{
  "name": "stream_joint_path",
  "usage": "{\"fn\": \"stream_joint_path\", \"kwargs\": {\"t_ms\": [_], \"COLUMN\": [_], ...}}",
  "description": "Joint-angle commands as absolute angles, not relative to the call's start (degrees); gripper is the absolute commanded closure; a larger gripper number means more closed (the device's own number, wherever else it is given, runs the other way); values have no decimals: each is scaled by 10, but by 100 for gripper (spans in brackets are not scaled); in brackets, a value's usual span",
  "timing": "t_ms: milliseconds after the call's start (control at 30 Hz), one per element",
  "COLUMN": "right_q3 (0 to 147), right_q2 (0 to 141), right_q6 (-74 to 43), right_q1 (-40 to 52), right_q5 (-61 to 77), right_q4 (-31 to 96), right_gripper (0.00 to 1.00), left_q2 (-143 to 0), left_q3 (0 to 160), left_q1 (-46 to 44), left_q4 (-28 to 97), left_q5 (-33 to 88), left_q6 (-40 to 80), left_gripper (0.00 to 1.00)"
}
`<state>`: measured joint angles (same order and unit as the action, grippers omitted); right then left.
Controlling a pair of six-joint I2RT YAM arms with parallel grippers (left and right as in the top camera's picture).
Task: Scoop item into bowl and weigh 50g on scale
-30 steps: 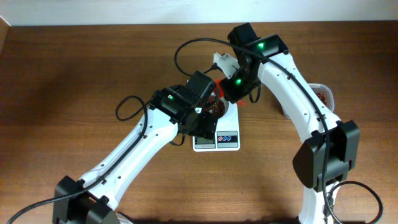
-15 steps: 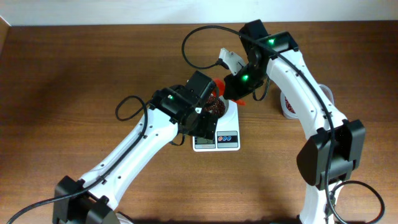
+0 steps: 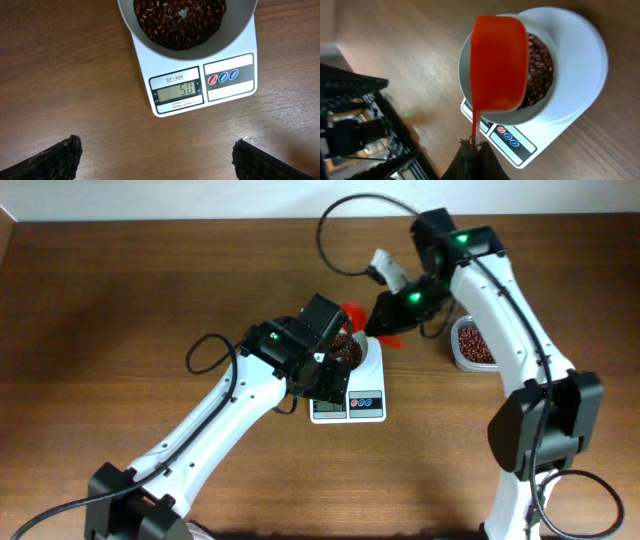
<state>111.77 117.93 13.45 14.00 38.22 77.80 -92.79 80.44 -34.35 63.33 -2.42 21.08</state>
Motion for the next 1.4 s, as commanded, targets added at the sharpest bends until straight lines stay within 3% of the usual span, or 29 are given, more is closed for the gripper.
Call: {"fn": "stream_joint_path", "kwargs": {"t_ms": [0,100,267,367,667,700,800,900,933,1167,1233,1367], "right_q3": [1128,1128,1124,1083,1045,1043,1043,1043,1043,1043,1043,1043], "right_q2": [1159,1159,1159,1159,1159,1159,1159,1159,1159,1159,1159,1159], "right_q6": [133,182,161,63,23,32,57,57,57,55,55,51], "right_q1": [88,3,-178,-187,-179,-176,-168,-169,-169,-169,-168,-163], "right_q5": [468,481,454,227,147,183,186,153,132,152,189,189], "right_q4": [790,848,871,872,816,824,821,809,801,771,770,774], "right_gripper": [96,96,96,96,91,88,56,41,31,25,1,1], "left_q2": [-930,-930,-930,-930,-930,-930,-930,-930,-930,-930,-930,-930], "left_q3": [803,803,803,803,803,803,803,803,803,803,803,803], "left_q1": [-345,-345,-345,-345,-345,-345,-345,-345,-345,-345,-345,-345], "left_q4": [633,632,633,633,632,633,633,633,632,633,633,633], "left_q5": [-28,-28,-28,-28,-28,-28,-28,-28,-28,-28,-28,-28], "left_q6": [218,218,218,218,218,218,218,218,218,218,218,218], "left_gripper": [1,1,1,1,1,1,1,1,1,1,1,1]}}
